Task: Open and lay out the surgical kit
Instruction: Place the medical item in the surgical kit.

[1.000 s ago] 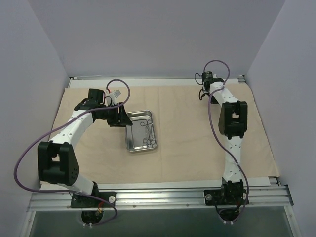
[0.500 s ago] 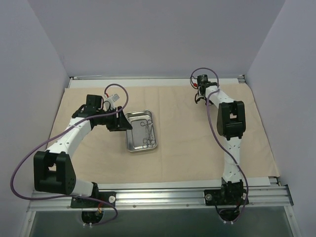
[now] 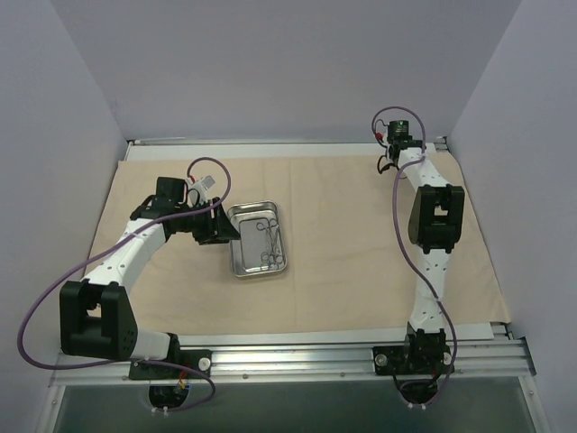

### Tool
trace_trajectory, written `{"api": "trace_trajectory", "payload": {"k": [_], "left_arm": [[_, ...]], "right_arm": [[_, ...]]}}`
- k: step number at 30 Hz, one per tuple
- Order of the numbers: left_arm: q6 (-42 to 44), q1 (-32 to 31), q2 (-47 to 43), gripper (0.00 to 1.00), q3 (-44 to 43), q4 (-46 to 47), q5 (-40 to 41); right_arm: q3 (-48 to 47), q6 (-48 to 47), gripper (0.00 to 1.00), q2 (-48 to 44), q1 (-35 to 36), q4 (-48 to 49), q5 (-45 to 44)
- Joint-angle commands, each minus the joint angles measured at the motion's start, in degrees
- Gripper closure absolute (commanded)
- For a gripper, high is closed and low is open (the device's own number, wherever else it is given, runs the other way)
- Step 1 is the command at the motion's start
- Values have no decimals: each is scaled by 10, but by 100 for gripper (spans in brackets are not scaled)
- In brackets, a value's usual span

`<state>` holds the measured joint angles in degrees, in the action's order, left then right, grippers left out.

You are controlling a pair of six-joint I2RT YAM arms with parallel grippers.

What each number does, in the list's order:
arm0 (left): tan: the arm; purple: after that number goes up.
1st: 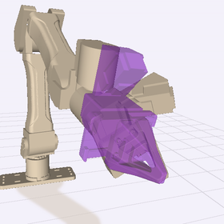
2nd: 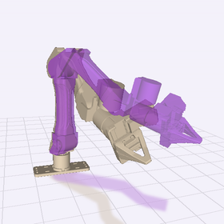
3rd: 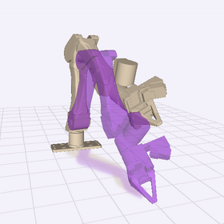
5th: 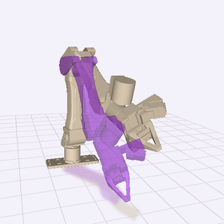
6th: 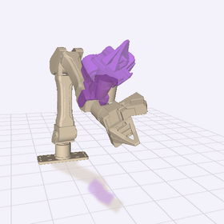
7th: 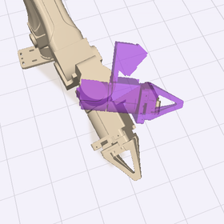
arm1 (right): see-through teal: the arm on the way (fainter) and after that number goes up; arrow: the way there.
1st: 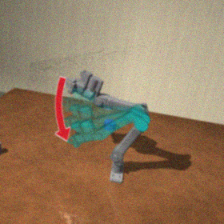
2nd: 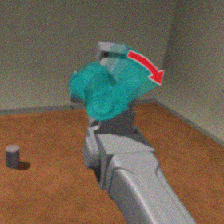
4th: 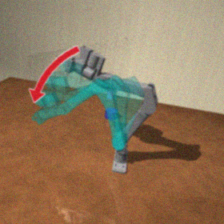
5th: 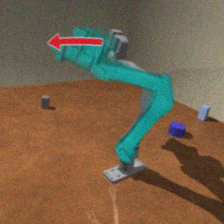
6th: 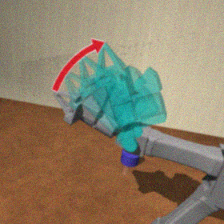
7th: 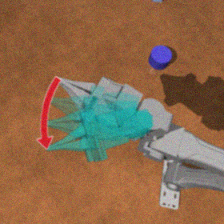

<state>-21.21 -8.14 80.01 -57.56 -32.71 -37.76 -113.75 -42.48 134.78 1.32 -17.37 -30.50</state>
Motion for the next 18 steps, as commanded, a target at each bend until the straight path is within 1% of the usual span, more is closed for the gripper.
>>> {"api": "trace_trajectory", "payload": {"k": [1, 5, 10, 18], "left_arm": [[-8, 4, -12, 42, -16, 23, -1], [-8, 5, -16, 42, -10, 22, -1], [-8, 4, -11, 42, -4, 27, -7], [-3, 5, -2, 42, -11, 24, -8]], "right_arm": [[1, -14, 100, 0, -11, -3, 5], [-8, -9, 100, 4, -11, -9, 25], [7, -9, 100, 6, -6, -18, 53], [0, 4, 100, 26, 2, -25, 56]]}}
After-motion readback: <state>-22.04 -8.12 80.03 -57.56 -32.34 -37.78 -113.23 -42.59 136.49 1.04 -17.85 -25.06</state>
